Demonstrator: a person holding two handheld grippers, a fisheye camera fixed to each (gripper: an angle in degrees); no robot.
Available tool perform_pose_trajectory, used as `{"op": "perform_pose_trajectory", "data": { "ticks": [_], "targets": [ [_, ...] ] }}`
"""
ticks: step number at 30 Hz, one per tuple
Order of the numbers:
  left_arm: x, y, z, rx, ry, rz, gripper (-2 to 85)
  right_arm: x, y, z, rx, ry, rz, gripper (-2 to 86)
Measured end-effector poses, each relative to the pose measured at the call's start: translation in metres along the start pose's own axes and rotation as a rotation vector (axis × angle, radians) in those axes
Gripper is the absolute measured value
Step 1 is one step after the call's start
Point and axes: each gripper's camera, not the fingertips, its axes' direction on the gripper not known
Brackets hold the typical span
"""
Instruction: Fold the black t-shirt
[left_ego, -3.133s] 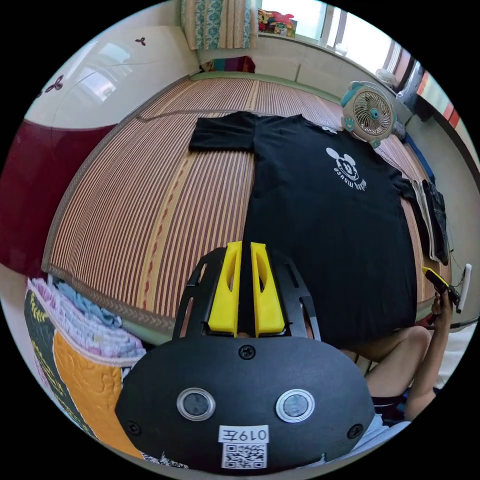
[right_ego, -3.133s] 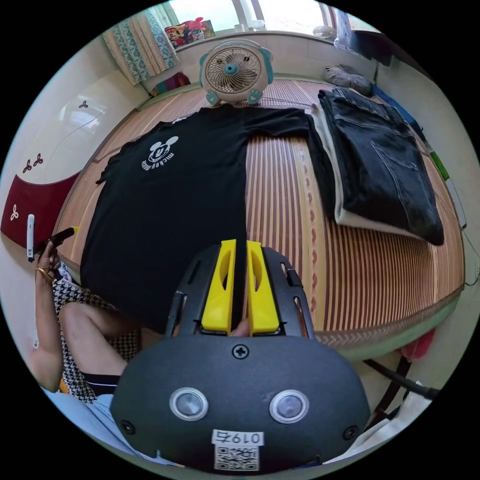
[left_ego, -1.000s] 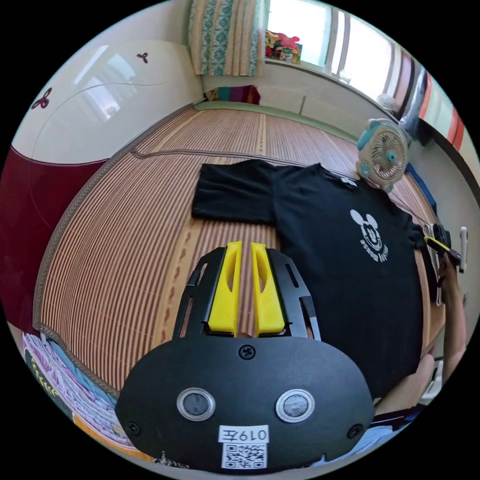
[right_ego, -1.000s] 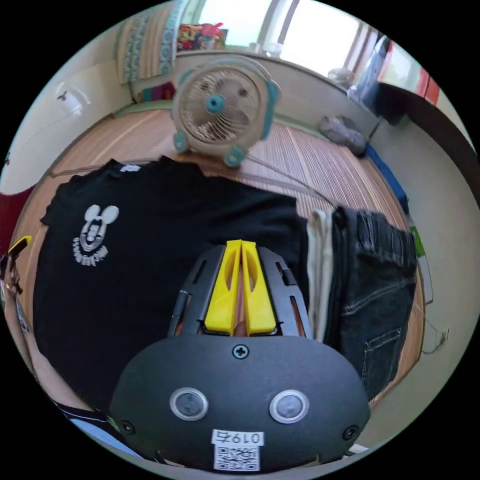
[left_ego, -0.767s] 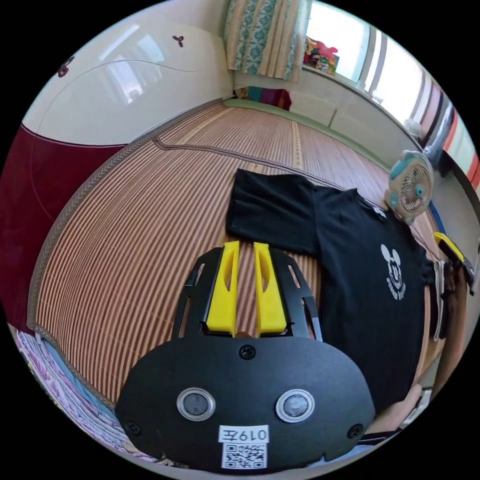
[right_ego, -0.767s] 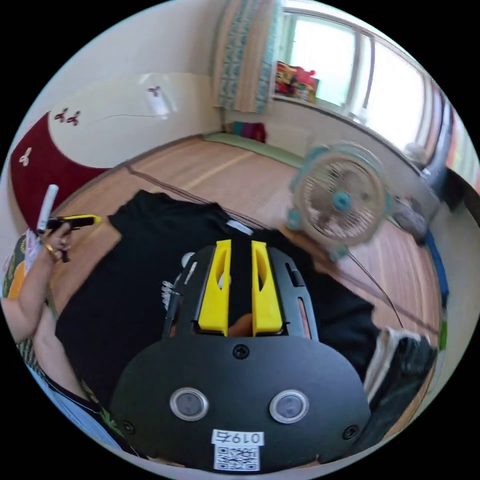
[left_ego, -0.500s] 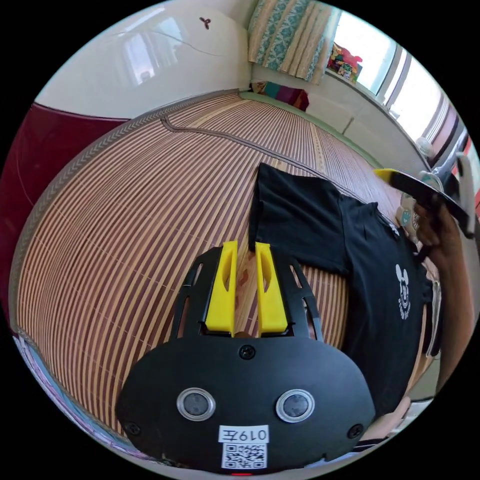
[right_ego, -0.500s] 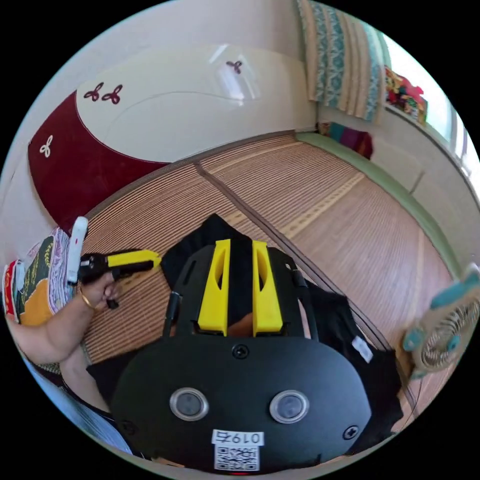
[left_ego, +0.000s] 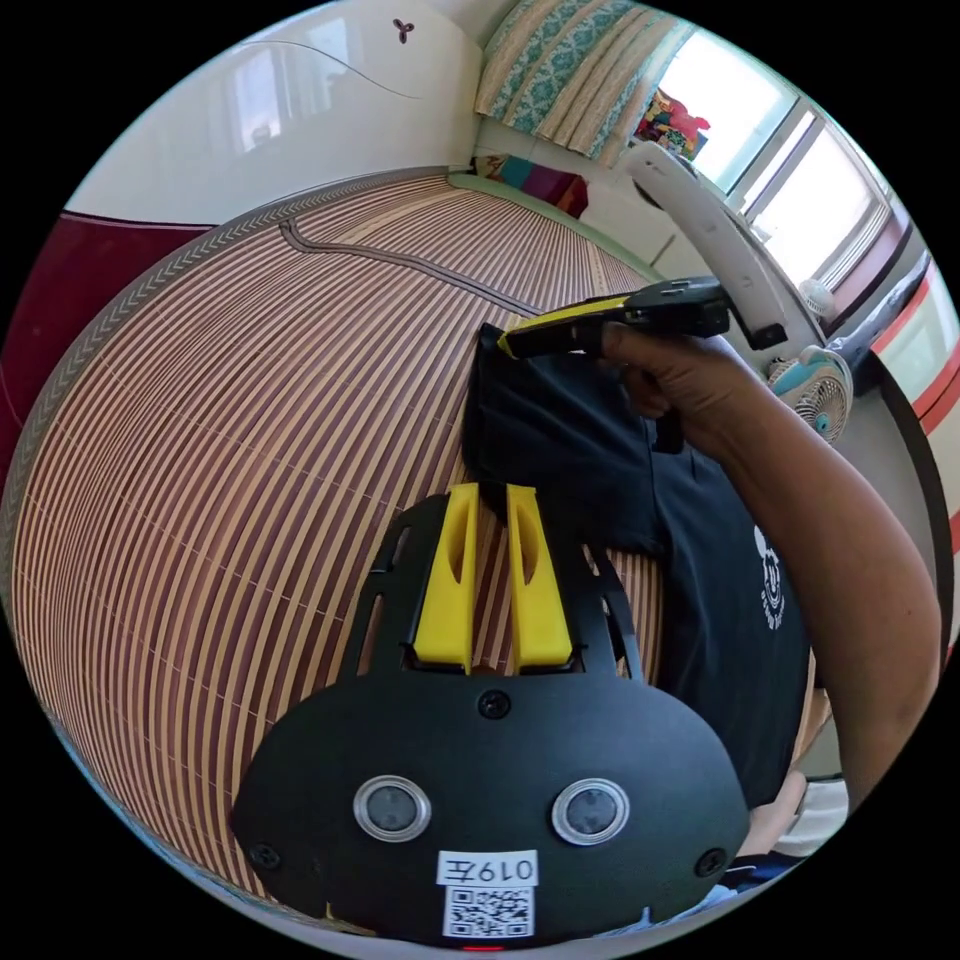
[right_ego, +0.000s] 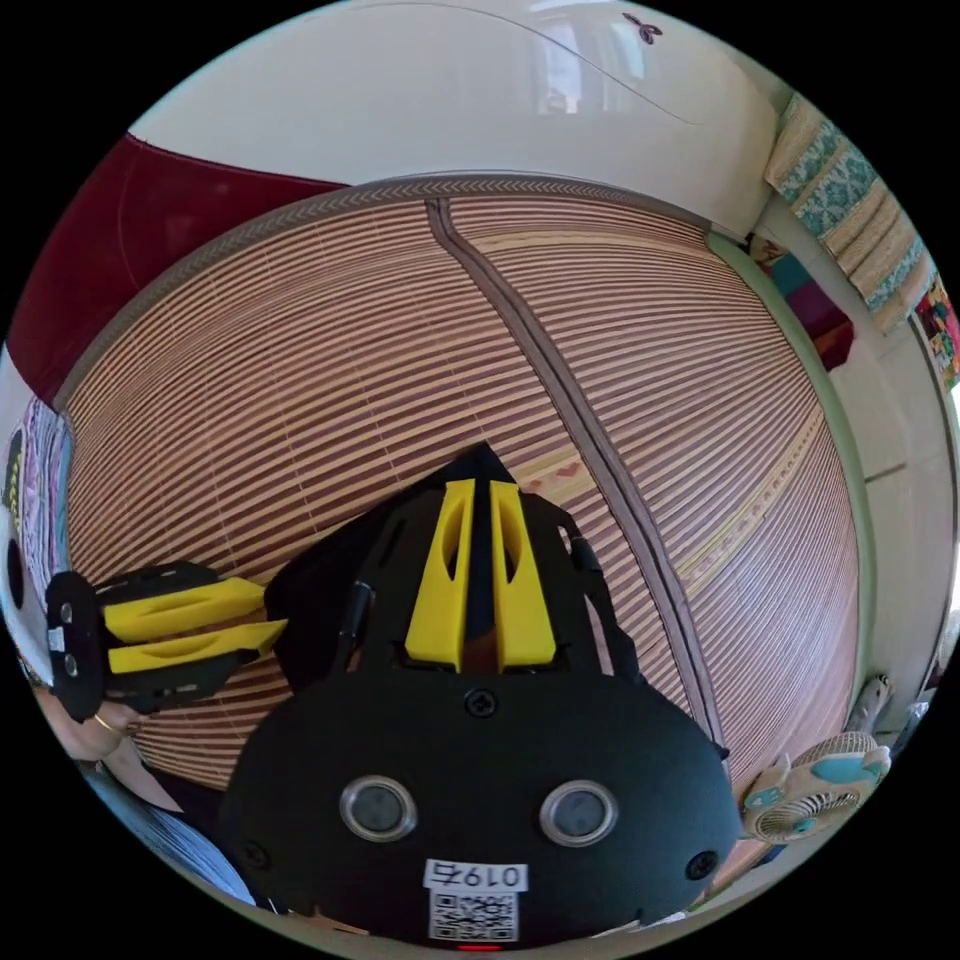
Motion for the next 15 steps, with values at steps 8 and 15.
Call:
{"op": "perform_pose_trajectory", "data": {
  "ticks": [8, 15],
  "targets": [
    [0.006, -0.009, 0.002, -0.025, -0.074, 0.003, 1.7, -0.042, -0.029, 0.039, 0.033, 0.080, -0.081, -1.0],
    [0.010, -0.012, 0.006, -0.049, -0.146, 0.010, 1.6, -0.065, -0.047, 0.064, 0.005, 0.118, -0.117, -0.5]
  ]
}}
